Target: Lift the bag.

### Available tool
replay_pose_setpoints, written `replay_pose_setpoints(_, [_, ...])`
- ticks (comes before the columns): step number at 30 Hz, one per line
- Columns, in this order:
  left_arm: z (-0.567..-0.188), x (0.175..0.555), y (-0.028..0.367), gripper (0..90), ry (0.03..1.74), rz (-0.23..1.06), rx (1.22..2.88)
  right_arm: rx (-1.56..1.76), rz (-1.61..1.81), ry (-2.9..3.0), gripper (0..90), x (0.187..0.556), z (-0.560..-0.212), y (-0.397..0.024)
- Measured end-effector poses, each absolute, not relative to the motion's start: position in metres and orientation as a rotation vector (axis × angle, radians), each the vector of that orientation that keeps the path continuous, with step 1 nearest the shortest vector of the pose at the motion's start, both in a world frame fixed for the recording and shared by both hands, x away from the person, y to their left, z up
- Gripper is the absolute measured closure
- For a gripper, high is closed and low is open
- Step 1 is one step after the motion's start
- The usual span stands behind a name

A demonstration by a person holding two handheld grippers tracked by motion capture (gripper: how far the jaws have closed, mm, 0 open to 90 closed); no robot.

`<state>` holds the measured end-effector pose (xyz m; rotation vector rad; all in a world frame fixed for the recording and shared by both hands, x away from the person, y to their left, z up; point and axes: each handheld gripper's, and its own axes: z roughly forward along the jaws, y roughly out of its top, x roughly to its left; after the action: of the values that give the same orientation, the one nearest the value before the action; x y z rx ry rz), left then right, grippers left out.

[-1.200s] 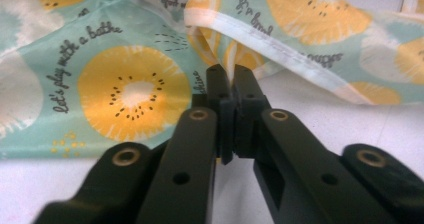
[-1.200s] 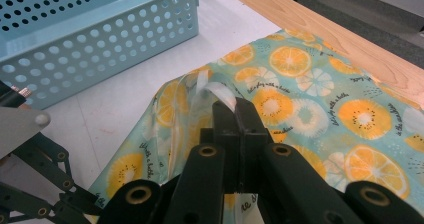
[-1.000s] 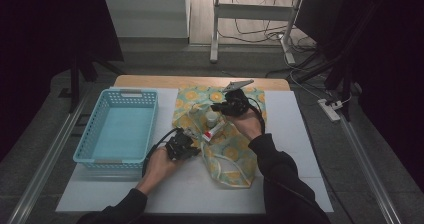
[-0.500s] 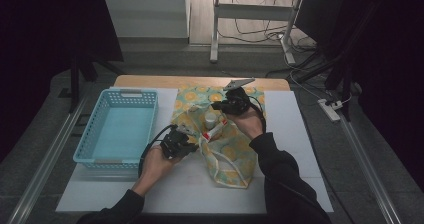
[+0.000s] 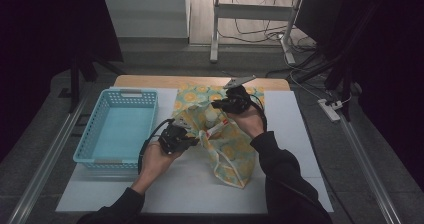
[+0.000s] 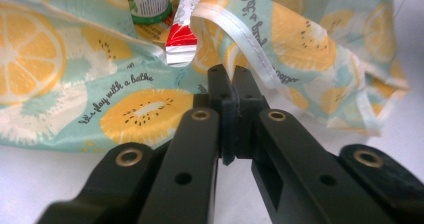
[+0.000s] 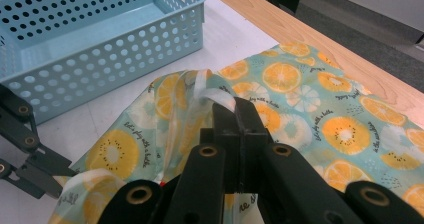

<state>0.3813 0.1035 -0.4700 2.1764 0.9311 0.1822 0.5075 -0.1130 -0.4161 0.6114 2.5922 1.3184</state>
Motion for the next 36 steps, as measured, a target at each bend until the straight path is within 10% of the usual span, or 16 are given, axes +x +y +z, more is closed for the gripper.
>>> replay_pose_setpoints(36, [-0.353, 0.428, 0.124, 90.0, 0.888, 0.1, 1.992, 0.53, 1.343, 2.555, 90.0, 0.492, -0.345, -0.118])
